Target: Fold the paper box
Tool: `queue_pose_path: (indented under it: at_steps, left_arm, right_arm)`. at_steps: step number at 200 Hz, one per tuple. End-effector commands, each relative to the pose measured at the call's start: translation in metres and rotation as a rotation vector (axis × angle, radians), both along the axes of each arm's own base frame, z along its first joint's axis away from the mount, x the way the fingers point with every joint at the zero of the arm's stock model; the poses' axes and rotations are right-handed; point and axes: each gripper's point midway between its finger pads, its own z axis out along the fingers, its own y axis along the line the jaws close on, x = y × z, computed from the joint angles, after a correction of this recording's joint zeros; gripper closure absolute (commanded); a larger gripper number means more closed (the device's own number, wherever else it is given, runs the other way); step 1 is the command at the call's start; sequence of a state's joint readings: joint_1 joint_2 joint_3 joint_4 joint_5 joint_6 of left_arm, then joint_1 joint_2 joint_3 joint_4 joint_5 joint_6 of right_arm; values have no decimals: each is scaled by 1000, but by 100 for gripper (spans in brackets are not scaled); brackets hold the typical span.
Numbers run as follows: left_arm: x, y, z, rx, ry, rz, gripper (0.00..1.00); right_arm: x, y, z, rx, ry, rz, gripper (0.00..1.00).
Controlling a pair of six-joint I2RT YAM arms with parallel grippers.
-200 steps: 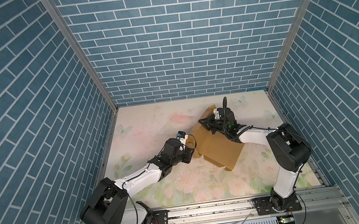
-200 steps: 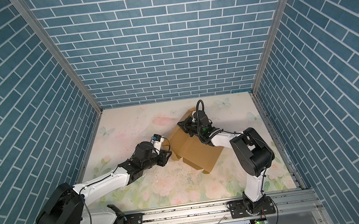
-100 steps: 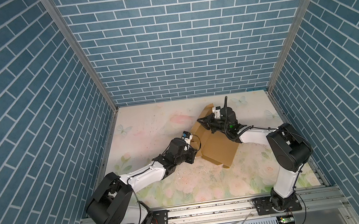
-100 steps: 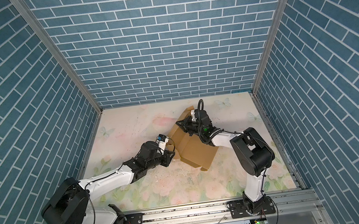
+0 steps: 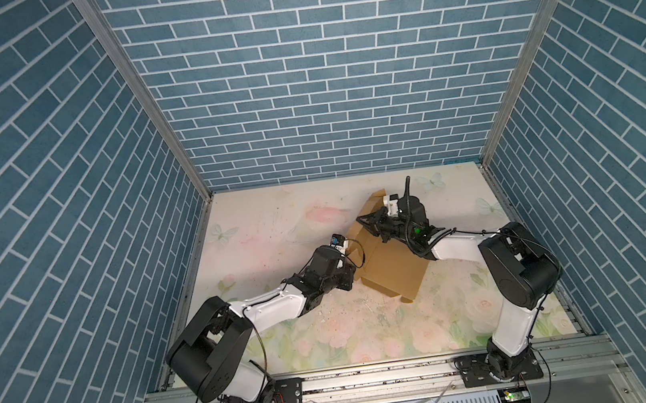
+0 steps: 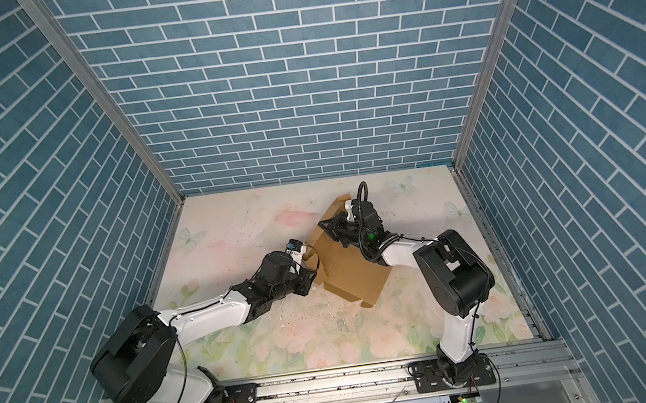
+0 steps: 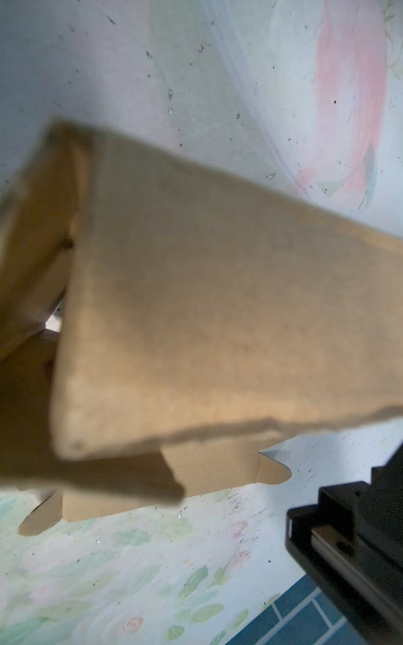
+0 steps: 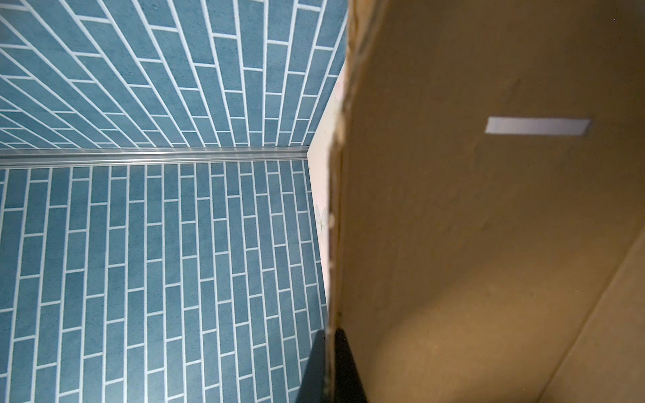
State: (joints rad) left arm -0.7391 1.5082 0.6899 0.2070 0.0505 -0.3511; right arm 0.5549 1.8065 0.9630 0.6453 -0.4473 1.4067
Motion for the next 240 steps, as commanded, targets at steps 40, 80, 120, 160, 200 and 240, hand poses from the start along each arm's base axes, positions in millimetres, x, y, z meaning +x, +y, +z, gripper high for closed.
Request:
queue_pose_path:
  at_steps: [40,80,120,160,200,240]
  left_arm:
    - [9,1,5,38,-43,85,64]
    - [9,0,2,51,-45,104,64]
    - [9,-3,-3,64,-36,115,65]
    - [12,-7,-6,78,-31,138,69]
    - [17,-6,-4,90,-44,188,70]
    - [20,-8,-5,65,-31,239,69]
  right_arm:
    - [-8,-4,-11,-20,-40,37,100]
    - [-14,-10,-23,-24,-30,42,100]
    - [-19,-14,-34,-26,-20,44,100]
    - [-20,-14,-39,-26,-13,44,100]
    - [-20,-15,-39,-26,-10,40,100]
    - [-20,-17,-40,-34,-10,23,100]
